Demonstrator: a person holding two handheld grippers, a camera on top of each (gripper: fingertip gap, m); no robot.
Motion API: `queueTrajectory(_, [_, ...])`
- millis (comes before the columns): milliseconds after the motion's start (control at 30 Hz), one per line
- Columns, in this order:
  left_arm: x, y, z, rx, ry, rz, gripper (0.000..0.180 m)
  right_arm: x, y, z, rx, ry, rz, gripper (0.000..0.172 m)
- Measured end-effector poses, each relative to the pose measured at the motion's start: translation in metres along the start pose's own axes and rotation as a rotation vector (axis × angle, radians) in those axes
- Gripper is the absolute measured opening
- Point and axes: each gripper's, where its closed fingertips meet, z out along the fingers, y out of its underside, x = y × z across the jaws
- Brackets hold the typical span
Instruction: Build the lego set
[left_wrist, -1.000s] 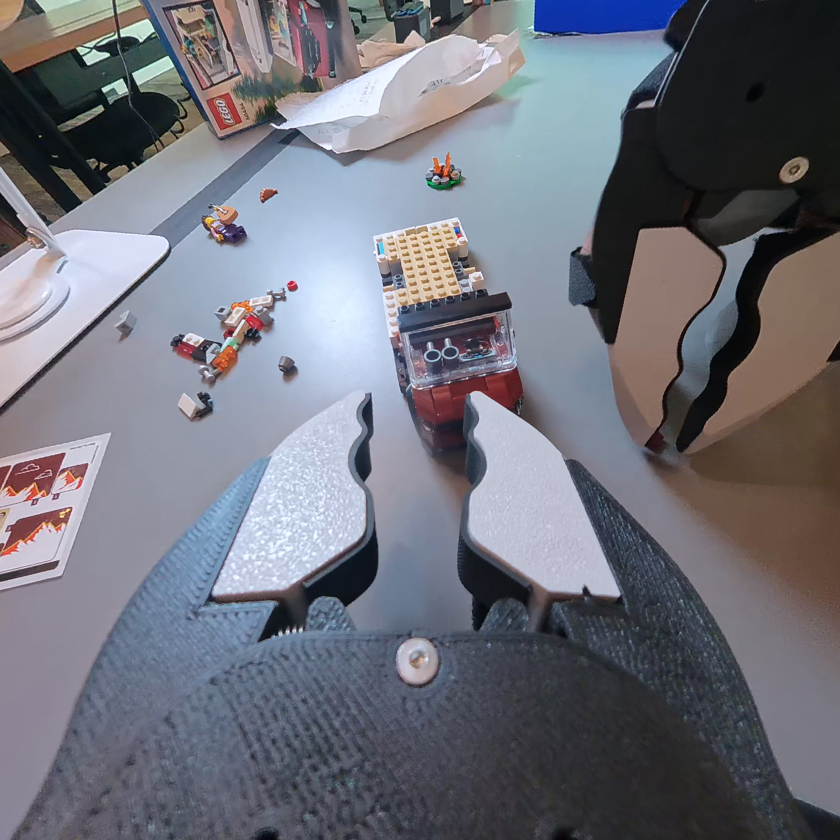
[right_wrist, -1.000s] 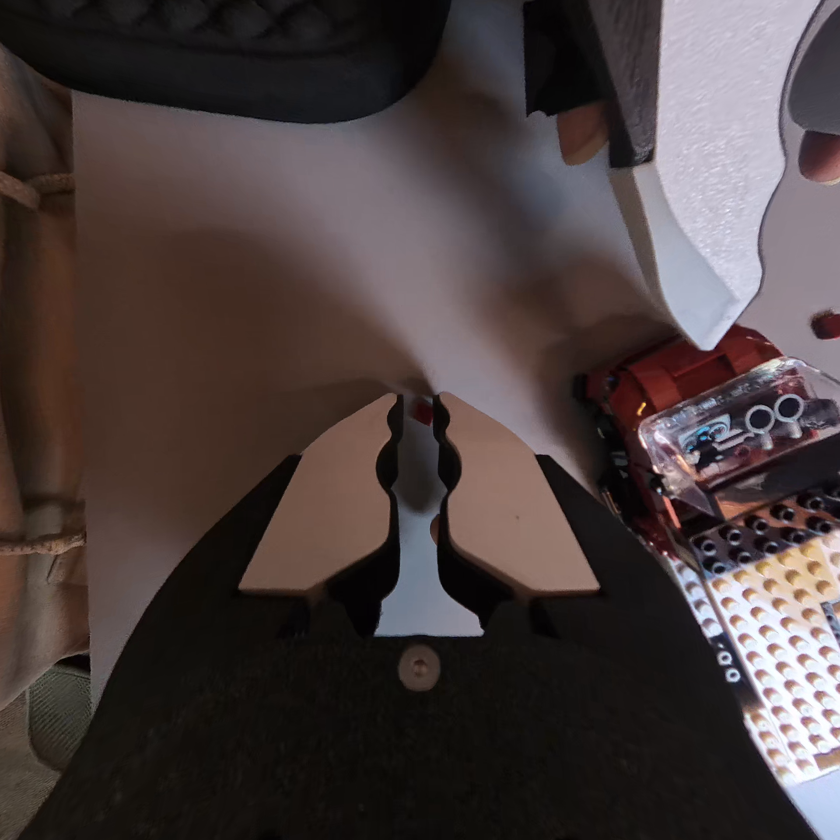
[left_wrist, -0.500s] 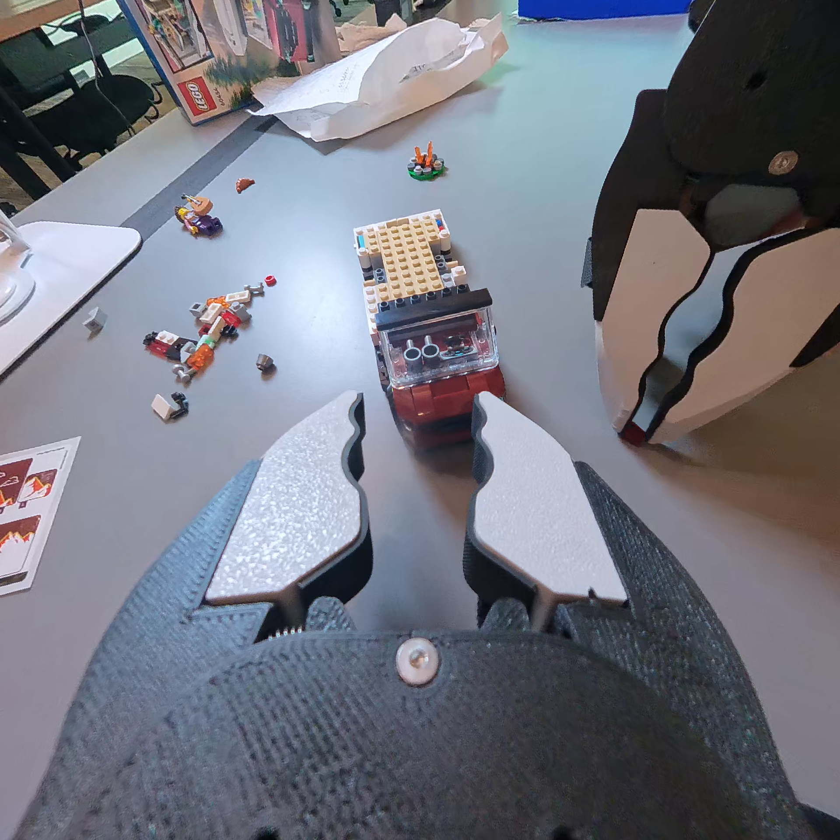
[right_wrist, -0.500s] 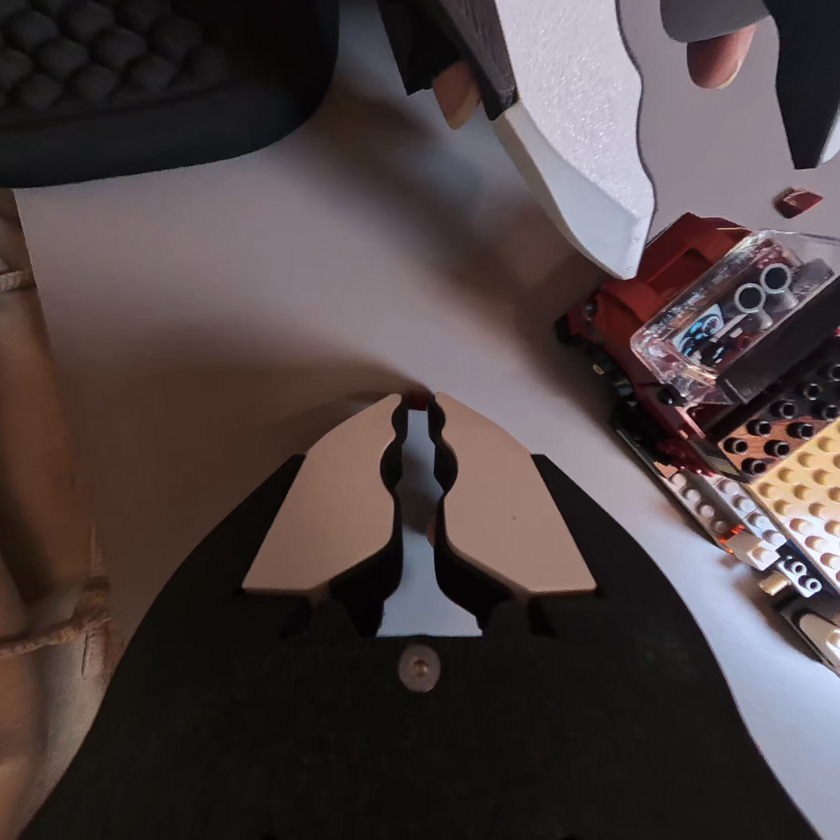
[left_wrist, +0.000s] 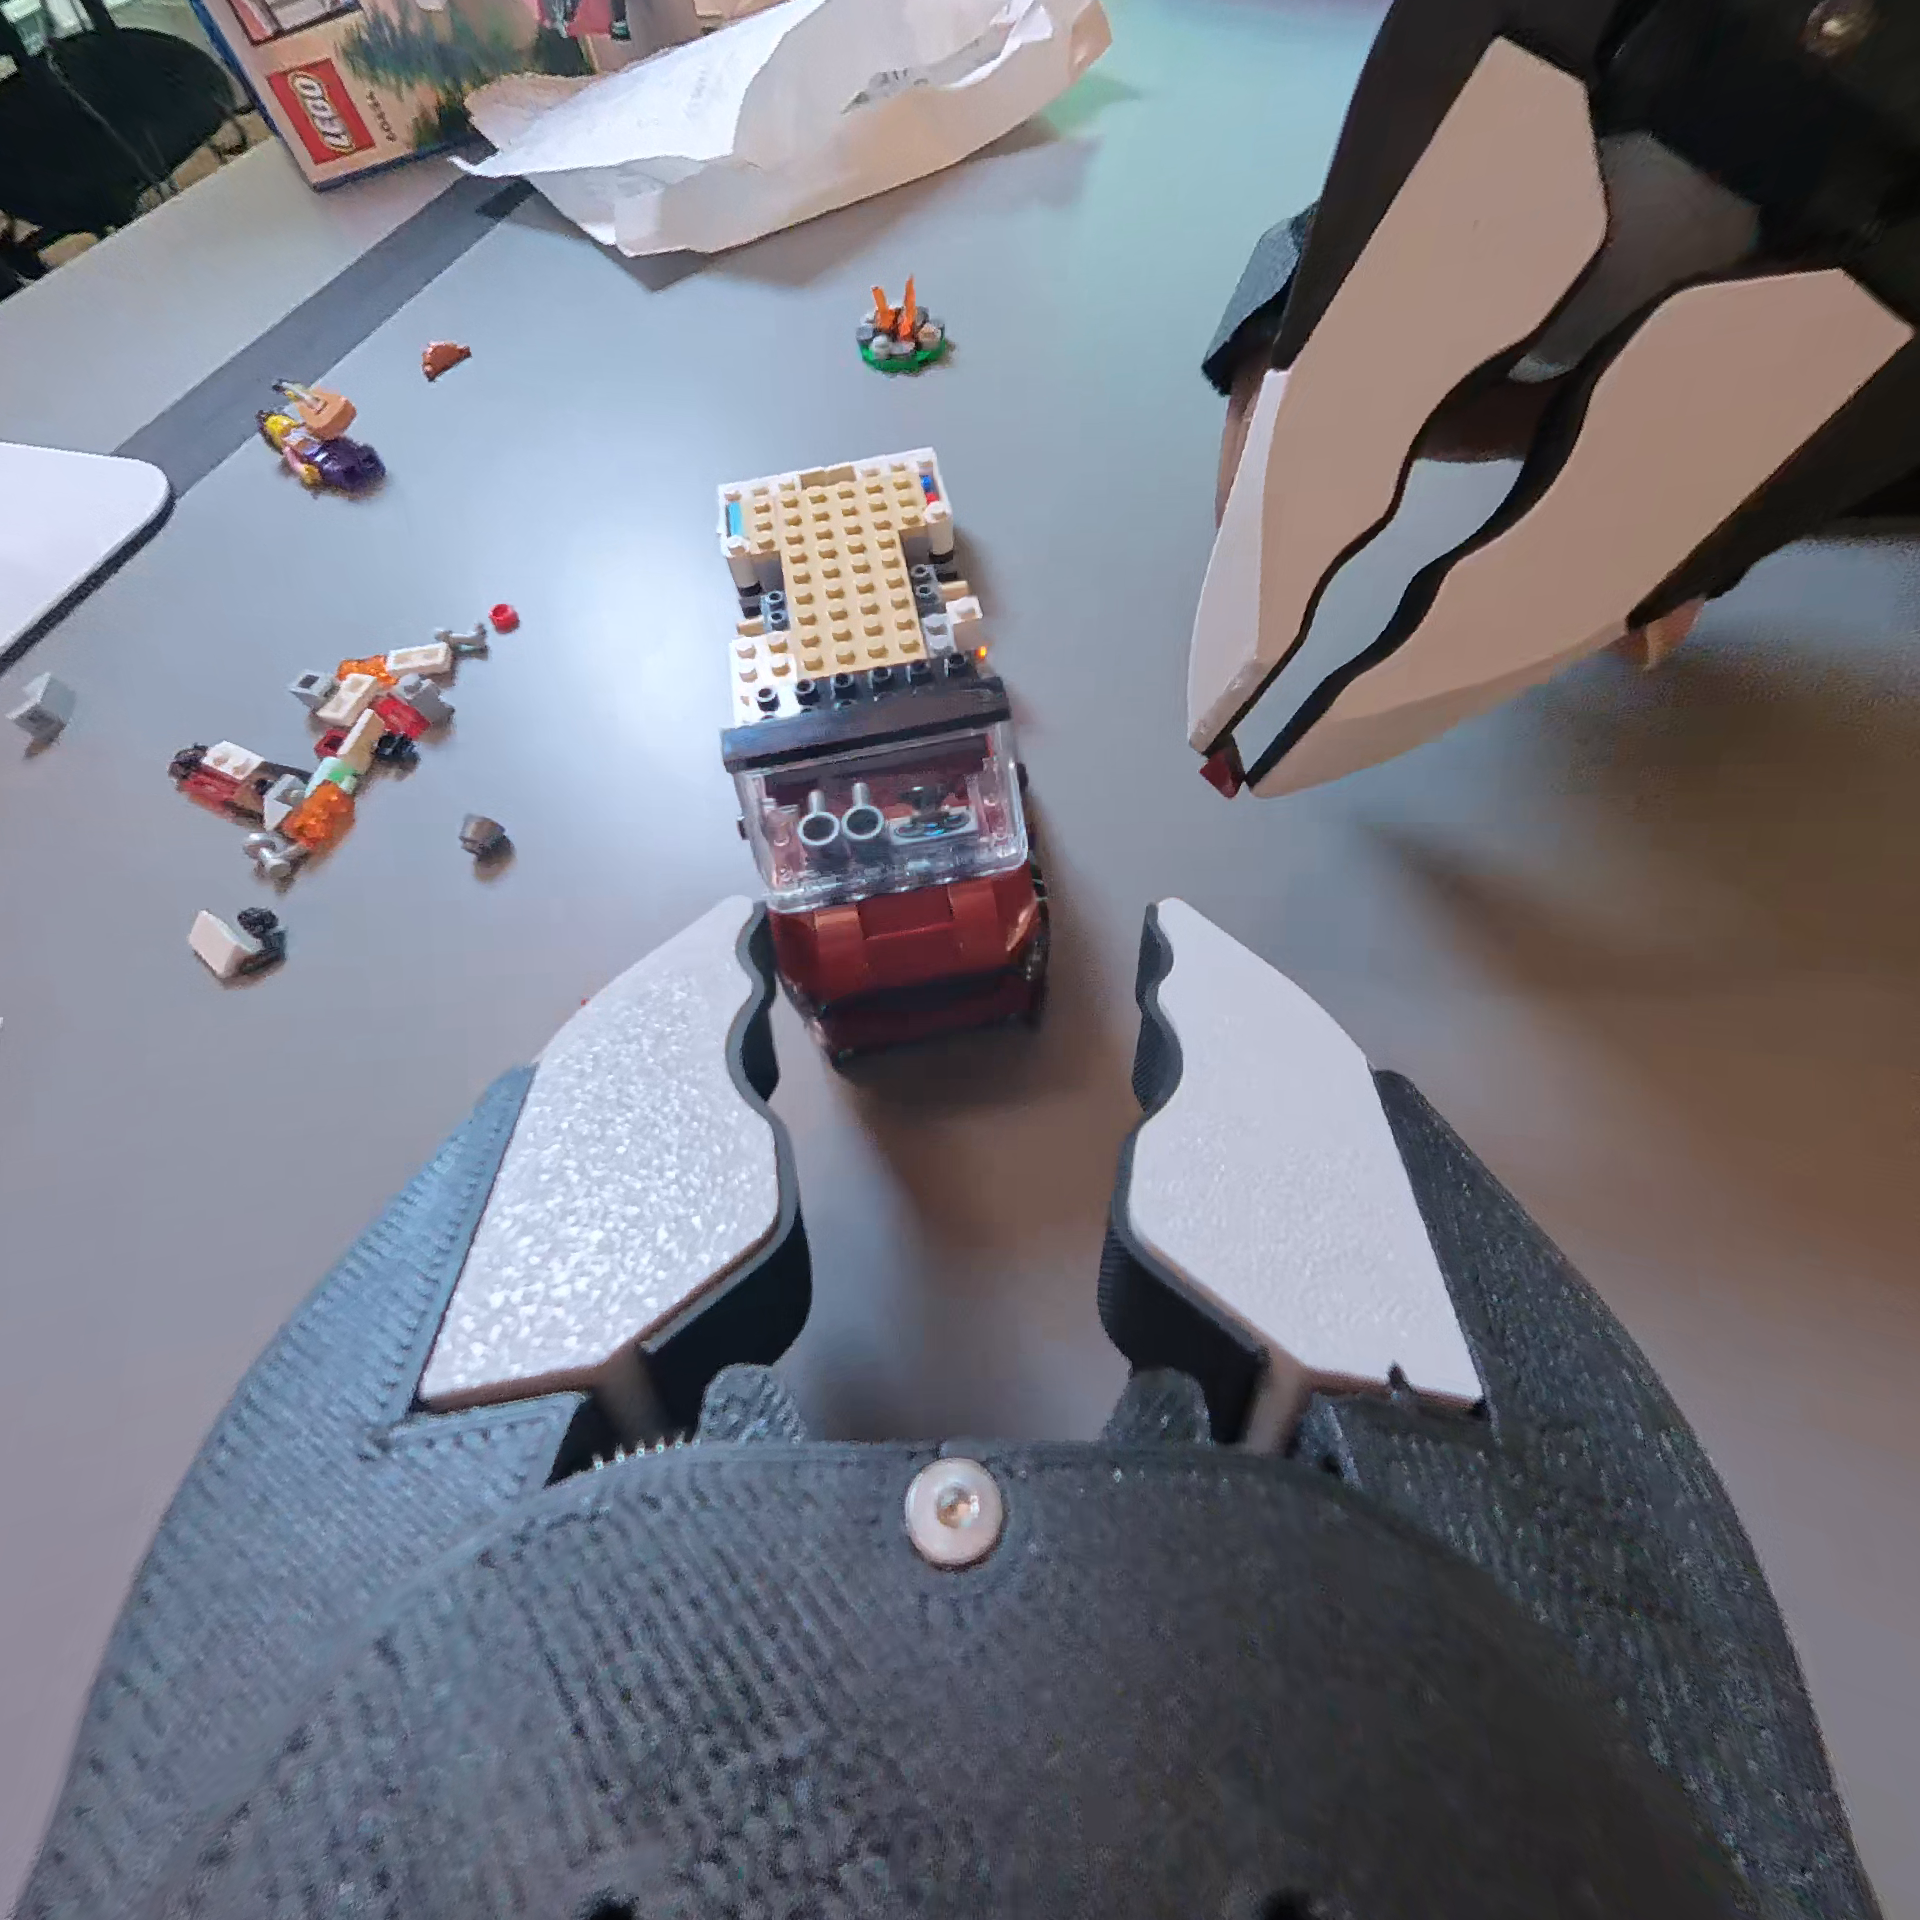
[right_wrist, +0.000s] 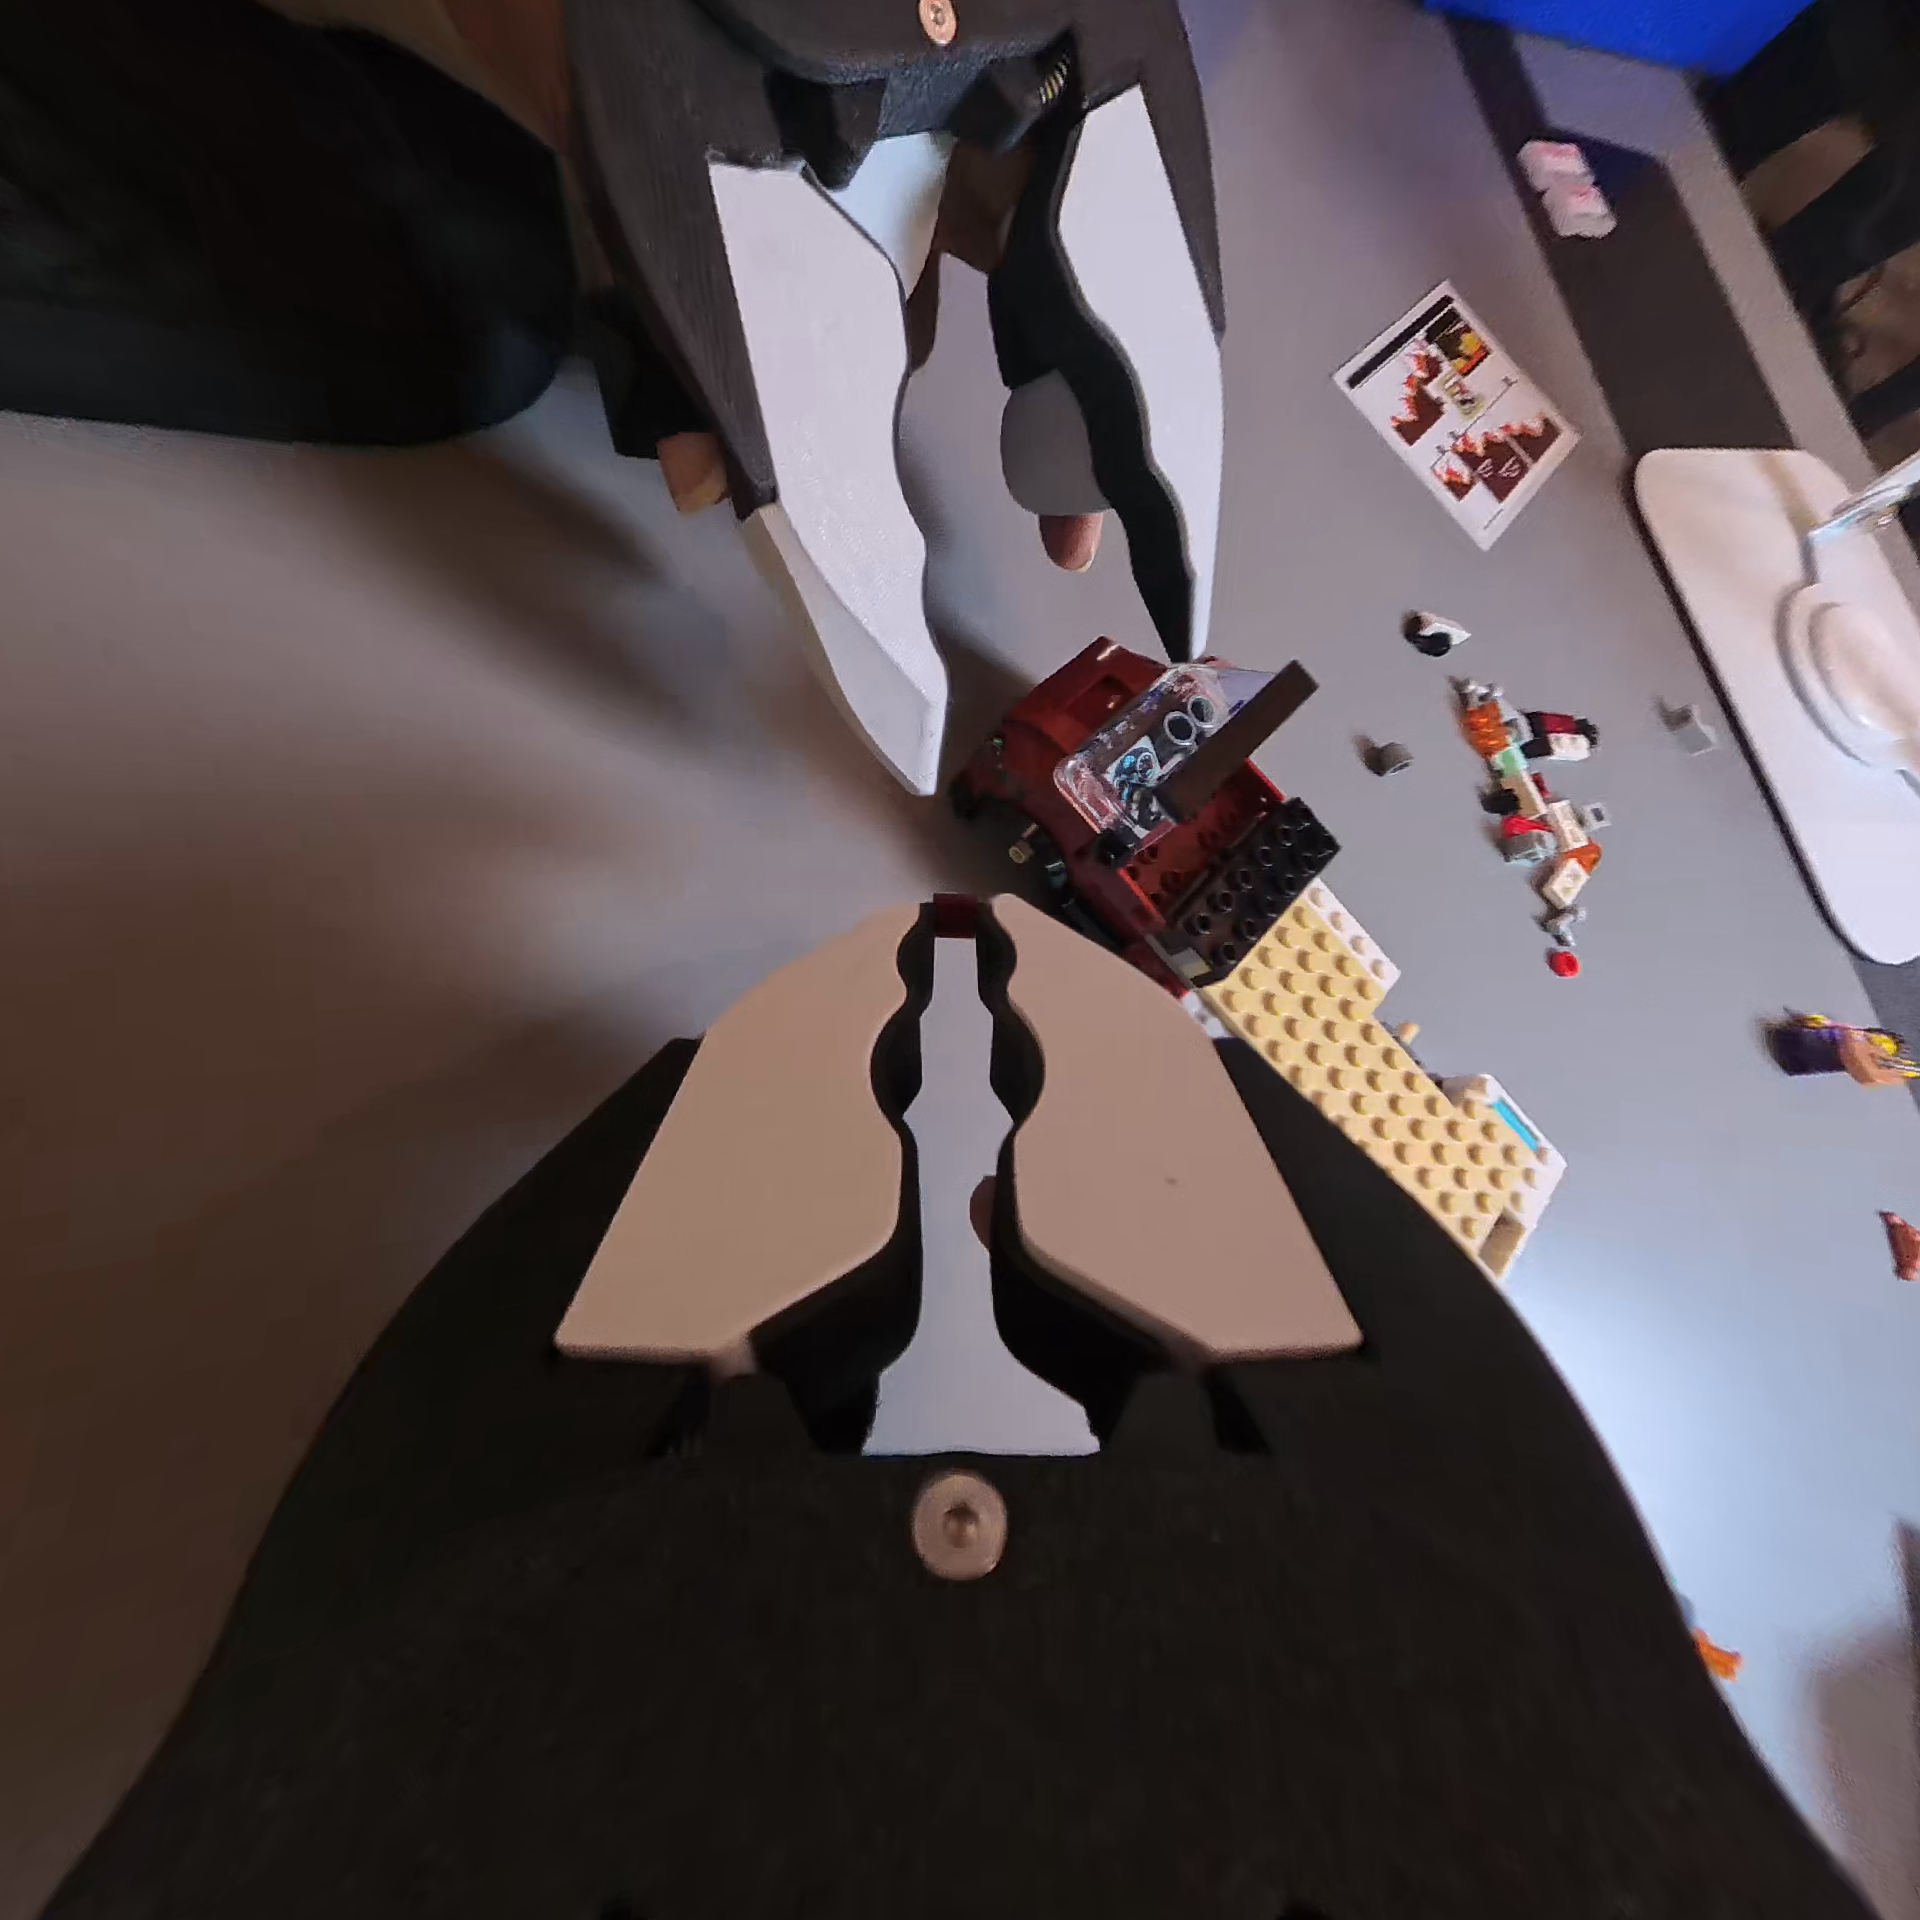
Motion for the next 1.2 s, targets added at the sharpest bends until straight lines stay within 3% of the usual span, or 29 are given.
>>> queueTrajectory(133, [-0.011, 0.004, 0.007, -0.039, -0.088, 0.052, 0.068, 0.008, -0.003, 0.004, 0.051, 0.038, -0.031, 0.008])
queueTrajectory(400, [-0.011, 0.005, 0.015, -0.068, -0.062, -0.005, 0.055, 0.025, -0.012, -0.001, 0.196, 0.093, 0.026, 0.007])
queueTrajectory(733, [-0.008, 0.001, 0.004, -0.009, 0.048, -0.237, 0.054, 0.035, -0.018, -0.014, 0.326, 0.101, 0.125, 0.007])
queueTrajectory(1200, [-0.008, -0.001, -0.004, 0.044, 0.136, -0.394, 0.054, 0.032, -0.014, -0.002, 0.35, 0.045, 0.244, 0.008])
